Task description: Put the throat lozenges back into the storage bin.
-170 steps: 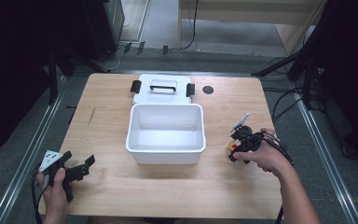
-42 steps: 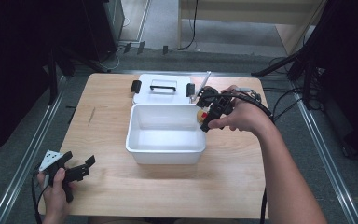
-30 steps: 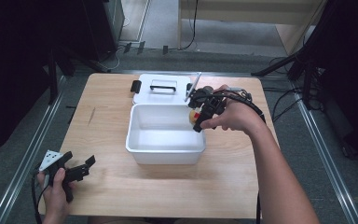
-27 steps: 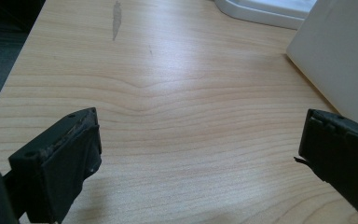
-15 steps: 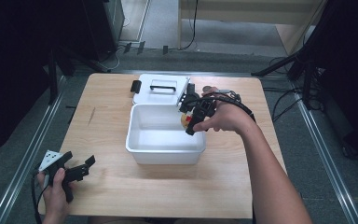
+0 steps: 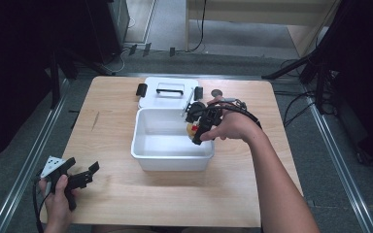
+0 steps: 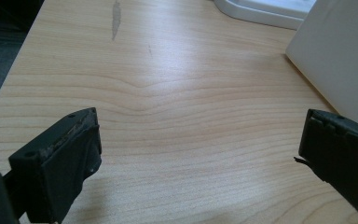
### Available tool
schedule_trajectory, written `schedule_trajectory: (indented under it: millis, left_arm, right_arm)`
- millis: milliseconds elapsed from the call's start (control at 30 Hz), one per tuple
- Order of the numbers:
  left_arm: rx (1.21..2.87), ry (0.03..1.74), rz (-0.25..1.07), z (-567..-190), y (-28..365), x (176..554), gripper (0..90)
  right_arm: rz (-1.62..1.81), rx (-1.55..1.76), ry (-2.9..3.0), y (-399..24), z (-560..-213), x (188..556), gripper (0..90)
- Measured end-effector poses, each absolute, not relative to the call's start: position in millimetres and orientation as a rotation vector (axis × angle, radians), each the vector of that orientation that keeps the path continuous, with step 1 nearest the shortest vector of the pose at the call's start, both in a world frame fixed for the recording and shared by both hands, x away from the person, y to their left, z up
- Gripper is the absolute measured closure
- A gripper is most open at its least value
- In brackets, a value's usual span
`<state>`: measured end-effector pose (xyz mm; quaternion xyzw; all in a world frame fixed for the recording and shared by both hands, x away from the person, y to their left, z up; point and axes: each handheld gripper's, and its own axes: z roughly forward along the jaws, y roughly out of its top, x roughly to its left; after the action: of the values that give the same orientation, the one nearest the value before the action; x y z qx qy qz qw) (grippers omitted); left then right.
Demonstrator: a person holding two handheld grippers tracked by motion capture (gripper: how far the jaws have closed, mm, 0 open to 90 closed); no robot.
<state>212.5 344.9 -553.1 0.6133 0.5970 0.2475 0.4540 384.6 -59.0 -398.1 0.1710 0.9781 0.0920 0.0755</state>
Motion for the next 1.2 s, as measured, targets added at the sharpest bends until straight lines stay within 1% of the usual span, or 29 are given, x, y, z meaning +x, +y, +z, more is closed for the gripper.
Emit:
schedule_trajectory:
  millis: [600, 1200]
  left_arm:
    - [1.516, 1.475, 0.608, -553, 345, 212, 0.0]
    - [1.515, 1.477, 0.604, -553, 345, 212, 0.0]
  right_arm:
    - [0.224, 0.435, 2.96, -57, -426, 383, 20.4]
    - [0.089, 0.392, 2.937, -47, -435, 379, 20.2]
